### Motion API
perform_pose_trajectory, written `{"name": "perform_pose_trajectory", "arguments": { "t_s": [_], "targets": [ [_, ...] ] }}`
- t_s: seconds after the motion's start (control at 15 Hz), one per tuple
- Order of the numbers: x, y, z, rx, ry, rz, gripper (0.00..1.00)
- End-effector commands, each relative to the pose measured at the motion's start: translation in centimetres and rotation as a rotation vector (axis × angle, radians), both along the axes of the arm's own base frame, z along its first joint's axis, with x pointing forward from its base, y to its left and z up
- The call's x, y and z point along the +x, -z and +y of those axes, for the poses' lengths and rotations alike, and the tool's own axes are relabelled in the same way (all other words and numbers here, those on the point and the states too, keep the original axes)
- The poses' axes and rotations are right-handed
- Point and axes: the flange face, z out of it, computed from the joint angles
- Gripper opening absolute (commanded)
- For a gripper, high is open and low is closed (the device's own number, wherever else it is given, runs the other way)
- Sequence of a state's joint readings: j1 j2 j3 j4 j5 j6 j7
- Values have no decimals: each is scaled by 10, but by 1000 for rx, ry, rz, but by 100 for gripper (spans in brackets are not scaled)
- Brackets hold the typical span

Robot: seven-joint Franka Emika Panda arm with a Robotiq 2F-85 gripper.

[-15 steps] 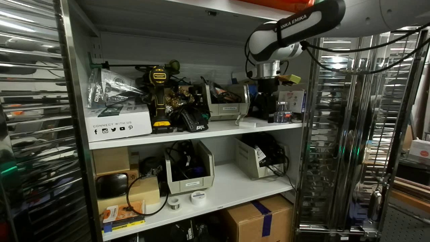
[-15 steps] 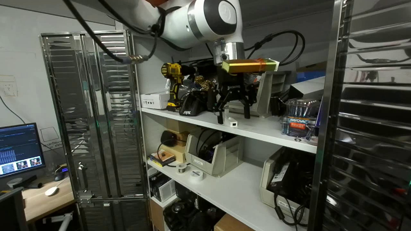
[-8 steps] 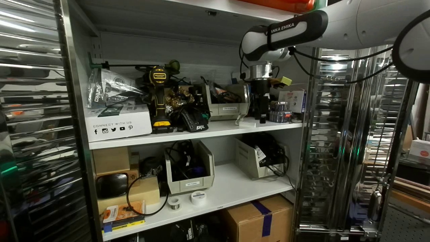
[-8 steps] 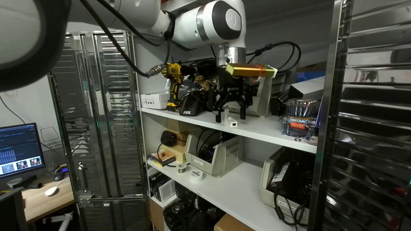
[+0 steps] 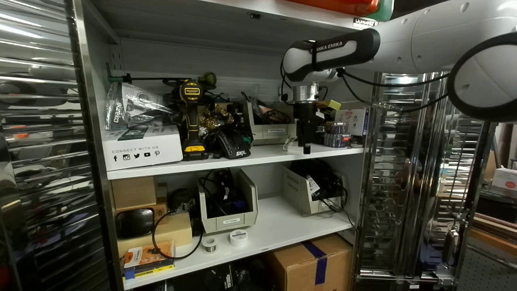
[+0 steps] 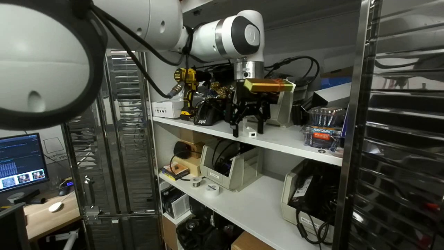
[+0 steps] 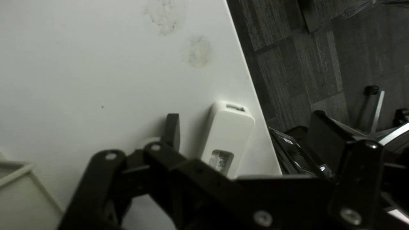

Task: Pick up the white object and put it in the tool box

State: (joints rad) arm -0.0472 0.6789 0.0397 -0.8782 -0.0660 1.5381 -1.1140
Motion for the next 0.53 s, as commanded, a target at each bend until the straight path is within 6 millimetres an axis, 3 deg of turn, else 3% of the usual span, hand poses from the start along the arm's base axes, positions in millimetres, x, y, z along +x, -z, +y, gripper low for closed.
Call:
{"name": "perform_pose_trajectory", "arguments": {
  "t_s": [0.0, 0.07, 0.13, 0.47],
  "targets": [
    [9, -1, 5, 24, -17, -19, 89],
    [8, -4, 6, 27, -22, -24, 73],
    [7, -7, 7, 29, -30, -26, 71],
    [5, -15, 11, 34, -61, -35, 31]
  ]
}}
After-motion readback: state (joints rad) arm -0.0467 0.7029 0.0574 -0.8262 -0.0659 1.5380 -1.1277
